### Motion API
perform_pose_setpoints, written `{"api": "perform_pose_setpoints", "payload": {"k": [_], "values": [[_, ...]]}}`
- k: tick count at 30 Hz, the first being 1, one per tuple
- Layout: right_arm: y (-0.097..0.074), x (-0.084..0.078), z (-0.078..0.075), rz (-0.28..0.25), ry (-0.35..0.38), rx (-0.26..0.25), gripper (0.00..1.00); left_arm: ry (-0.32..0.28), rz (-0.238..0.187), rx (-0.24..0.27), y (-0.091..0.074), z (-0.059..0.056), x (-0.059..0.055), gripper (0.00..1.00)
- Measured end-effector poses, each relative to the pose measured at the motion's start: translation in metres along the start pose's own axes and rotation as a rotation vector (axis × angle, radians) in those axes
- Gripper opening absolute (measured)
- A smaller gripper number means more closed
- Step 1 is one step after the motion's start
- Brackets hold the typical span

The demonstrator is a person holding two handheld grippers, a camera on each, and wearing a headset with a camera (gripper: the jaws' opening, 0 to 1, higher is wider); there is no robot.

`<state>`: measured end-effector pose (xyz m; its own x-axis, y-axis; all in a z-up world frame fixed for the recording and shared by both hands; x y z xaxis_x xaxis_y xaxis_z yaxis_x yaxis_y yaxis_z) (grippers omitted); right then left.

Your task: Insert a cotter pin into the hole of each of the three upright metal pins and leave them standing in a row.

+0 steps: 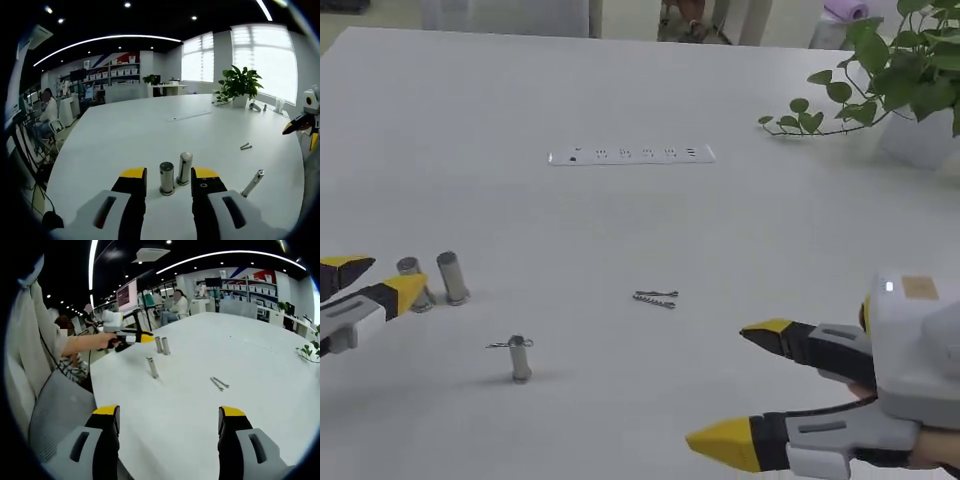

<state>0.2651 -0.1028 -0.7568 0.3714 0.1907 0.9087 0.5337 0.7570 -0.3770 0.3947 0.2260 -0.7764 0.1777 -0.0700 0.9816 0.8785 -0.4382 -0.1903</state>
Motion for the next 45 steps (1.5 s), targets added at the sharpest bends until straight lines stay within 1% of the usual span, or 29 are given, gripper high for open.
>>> {"api": "perform_pose_setpoints", "payload": {"k": [4, 9, 16, 20, 24, 27, 29, 33, 42, 45], "values": [[0.002, 0.0, -0.001, -0.001, 0.004, -0.001, 0.82, -0.011, 0.008, -0.011, 0.007, 0.001, -0.007, 0.32], [0.004, -0.001, -0.001, 0.003, 0.007, -0.001, 0.82, 0.001, 0.041, -0.023, 0.014, 0.002, -0.018, 0.3], [0.005, -0.003, -0.001, 0.013, 0.009, -0.003, 0.81, 0.001, 0.039, -0.021, 0.022, 0.006, -0.024, 0.26], [0.005, -0.003, -0.002, 0.016, 0.011, -0.006, 0.81, -0.014, 0.03, -0.017, 0.025, 0.006, -0.025, 0.22], [0.005, -0.004, -0.003, 0.018, 0.013, -0.011, 0.81, -0.015, 0.027, -0.02, 0.03, 0.006, -0.027, 0.2], [0.005, -0.004, -0.004, 0.021, 0.013, -0.015, 0.81, -0.019, 0.015, -0.022, 0.031, 0.006, -0.026, 0.15], [0.005, -0.005, -0.004, 0.025, 0.014, -0.016, 0.81, -0.017, 0.014, -0.035, 0.032, 0.004, -0.027, 0.13], [0.005, -0.006, -0.004, 0.03, 0.012, -0.018, 0.81, -0.034, 0.014, -0.038, 0.033, 0.004, -0.027, 0.12], [0.007, -0.007, -0.004, 0.033, 0.013, -0.02, 0.81, -0.021, 0.004, -0.057, 0.033, 0.004, -0.027, 0.12], [0.007, -0.007, -0.004, 0.03, 0.015, -0.022, 0.81, -0.032, 0.002, -0.062, 0.032, 0.004, -0.026, 0.12]]}}
Point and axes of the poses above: the centre of the closed fingertips' face, and the gripper's own axes: y roughly forward along the fingers, z roughly to its left, x roughly out of its top, the point moved 5 cm from there along -y, roughly backward along the fingers, and after that the axes turned 11 degrees about -z, right-handed, at the moved point
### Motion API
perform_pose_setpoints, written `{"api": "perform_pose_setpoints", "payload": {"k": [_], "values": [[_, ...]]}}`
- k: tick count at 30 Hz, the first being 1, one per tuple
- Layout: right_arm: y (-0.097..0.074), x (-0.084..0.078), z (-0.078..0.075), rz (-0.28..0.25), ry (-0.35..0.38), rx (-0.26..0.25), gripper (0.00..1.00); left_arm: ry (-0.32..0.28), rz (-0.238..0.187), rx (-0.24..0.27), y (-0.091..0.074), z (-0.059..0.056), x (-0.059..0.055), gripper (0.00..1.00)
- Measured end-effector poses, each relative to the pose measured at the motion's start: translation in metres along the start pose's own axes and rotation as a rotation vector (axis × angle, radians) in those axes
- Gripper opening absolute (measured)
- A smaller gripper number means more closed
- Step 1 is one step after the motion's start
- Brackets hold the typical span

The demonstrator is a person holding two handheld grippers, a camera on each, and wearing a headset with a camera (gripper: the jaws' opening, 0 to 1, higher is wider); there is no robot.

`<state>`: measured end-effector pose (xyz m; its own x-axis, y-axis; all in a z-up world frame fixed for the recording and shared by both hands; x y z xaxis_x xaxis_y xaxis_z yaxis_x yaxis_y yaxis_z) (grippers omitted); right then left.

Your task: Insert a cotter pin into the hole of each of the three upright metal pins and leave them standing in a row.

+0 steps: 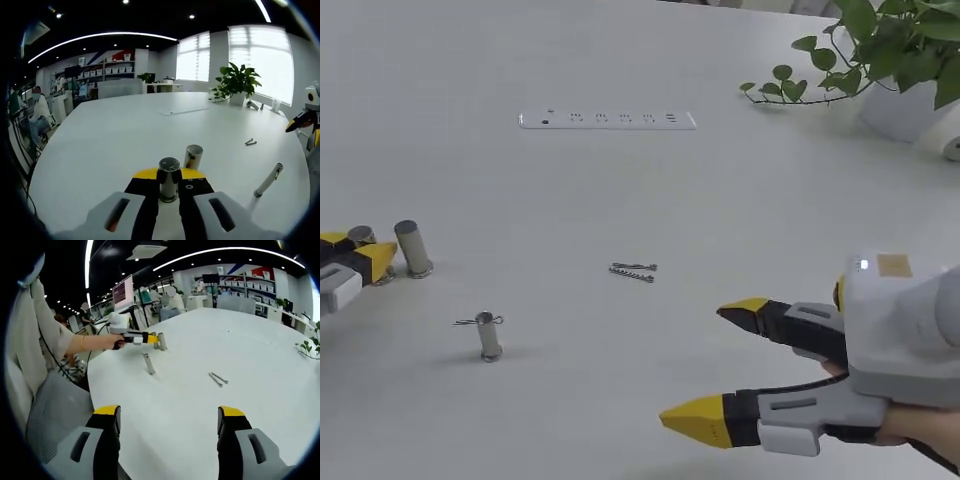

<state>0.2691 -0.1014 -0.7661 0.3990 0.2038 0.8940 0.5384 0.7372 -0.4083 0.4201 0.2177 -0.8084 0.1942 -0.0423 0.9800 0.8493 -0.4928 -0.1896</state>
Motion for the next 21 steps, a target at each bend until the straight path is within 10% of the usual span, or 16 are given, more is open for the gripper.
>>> {"api": "perform_pose_setpoints", "payload": {"k": [21], "values": [[-0.004, 0.0, 0.005, 0.003, -0.01, -0.005, 0.8, 0.01, 0.005, -0.02, -0.028, -0.008, -0.001, 0.11]]}}
Point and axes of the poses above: the centre of the closed fingertips' face, and the gripper's own axes: y roughly forward along the fingers, z roughly to its left, x roughly out of its top, the point moved 5 cm from there along -y, roughly backward along the fingers, and after that the axes turned 11 degrees about -z, right-handed, at the moved point
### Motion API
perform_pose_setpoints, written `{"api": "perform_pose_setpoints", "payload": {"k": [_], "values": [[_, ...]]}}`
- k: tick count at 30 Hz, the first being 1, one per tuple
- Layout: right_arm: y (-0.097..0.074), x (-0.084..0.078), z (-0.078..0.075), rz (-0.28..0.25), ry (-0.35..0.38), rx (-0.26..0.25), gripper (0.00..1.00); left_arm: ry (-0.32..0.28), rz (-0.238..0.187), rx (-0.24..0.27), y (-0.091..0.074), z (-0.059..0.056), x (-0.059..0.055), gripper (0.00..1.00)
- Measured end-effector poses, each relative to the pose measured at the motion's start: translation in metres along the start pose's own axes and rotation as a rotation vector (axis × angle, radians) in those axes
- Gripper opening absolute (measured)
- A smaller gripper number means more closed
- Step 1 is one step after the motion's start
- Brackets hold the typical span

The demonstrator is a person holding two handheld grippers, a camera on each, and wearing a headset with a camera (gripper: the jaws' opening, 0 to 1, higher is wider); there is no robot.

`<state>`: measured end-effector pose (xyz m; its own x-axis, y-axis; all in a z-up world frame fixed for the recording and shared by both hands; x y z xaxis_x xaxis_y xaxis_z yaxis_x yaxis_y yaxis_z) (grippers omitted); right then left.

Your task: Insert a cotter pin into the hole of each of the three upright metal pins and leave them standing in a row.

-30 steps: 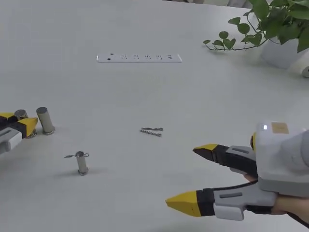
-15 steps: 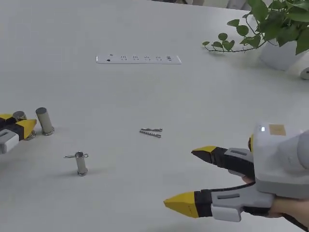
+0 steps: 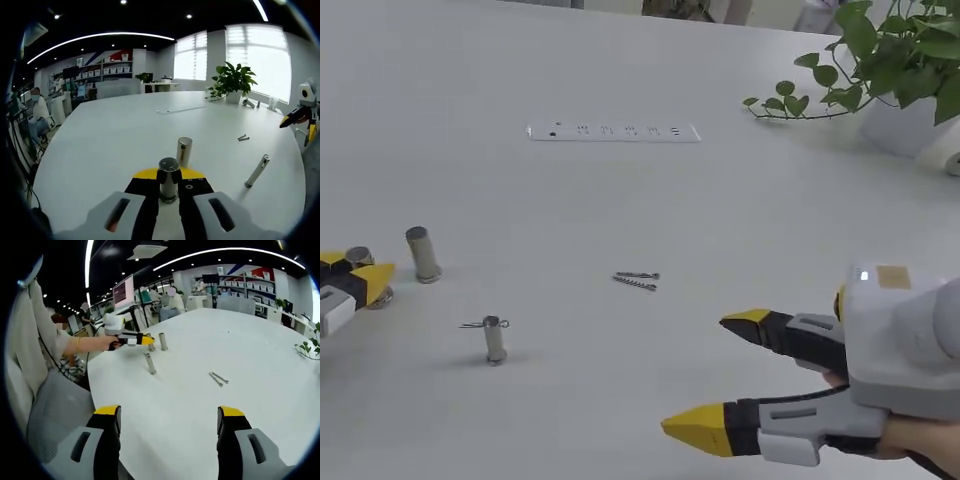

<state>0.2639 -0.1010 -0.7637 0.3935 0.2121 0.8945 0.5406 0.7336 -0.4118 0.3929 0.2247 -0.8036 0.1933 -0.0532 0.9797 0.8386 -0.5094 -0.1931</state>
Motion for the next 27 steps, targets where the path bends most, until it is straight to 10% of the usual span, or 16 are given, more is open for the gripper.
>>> {"api": "perform_pose_setpoints", "payload": {"k": [27], "values": [[-0.005, -0.005, 0.015, 0.012, -0.04, 0.028, 0.8, 0.0, 0.039, -0.073, -0.055, -0.057, -0.019, 0.11]]}}
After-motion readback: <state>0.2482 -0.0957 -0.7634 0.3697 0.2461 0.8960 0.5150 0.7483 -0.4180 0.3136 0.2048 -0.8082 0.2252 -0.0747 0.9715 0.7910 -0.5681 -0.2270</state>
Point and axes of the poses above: the centre of the closed fingertips' face, and the gripper's own axes: y roughly forward along the fingers, z roughly to its left, x roughly out of its top, the point moved 5 cm from there along -y, roughly backward along the fingers, and after that the axes turned 11 degrees about -z, right-handed, at the moved point
